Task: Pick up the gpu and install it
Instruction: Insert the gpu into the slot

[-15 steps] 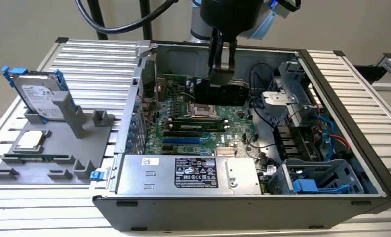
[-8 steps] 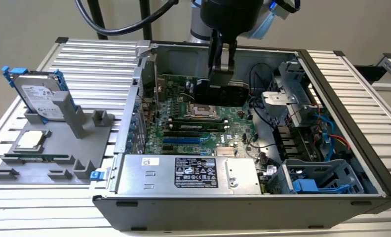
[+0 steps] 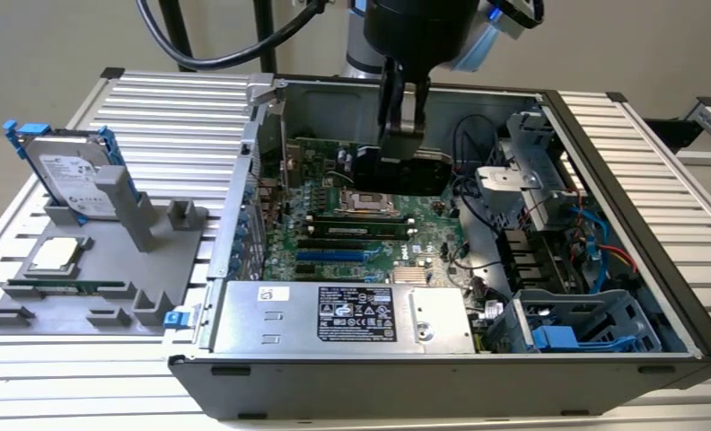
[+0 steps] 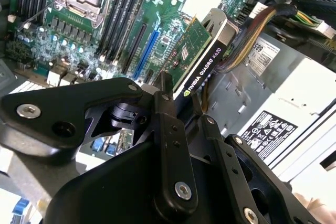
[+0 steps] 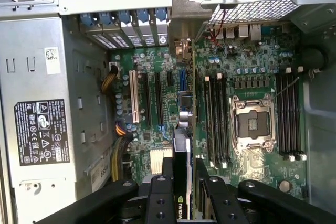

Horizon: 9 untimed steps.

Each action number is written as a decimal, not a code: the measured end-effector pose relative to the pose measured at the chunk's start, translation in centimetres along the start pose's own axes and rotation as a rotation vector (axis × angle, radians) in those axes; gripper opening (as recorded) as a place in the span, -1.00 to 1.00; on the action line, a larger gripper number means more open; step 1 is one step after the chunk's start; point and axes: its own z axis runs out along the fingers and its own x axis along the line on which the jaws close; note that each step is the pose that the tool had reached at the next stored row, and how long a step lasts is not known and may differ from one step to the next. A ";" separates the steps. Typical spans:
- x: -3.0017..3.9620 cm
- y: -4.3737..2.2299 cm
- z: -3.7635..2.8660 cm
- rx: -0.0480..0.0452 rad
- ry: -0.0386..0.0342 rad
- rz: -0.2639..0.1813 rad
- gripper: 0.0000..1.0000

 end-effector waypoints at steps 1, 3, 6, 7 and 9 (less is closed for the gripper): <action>0.00 0.00 0.04 0.0000 0.0000 0.000 -1.00; 0.00 0.00 0.11 0.0000 0.0000 0.000 -1.00; 0.00 0.00 0.23 0.0000 0.0000 0.000 -1.00; 0.00 0.00 0.27 0.0000 0.0000 0.000 -1.00; 0.01 0.00 0.33 0.0000 0.0000 0.000 -1.00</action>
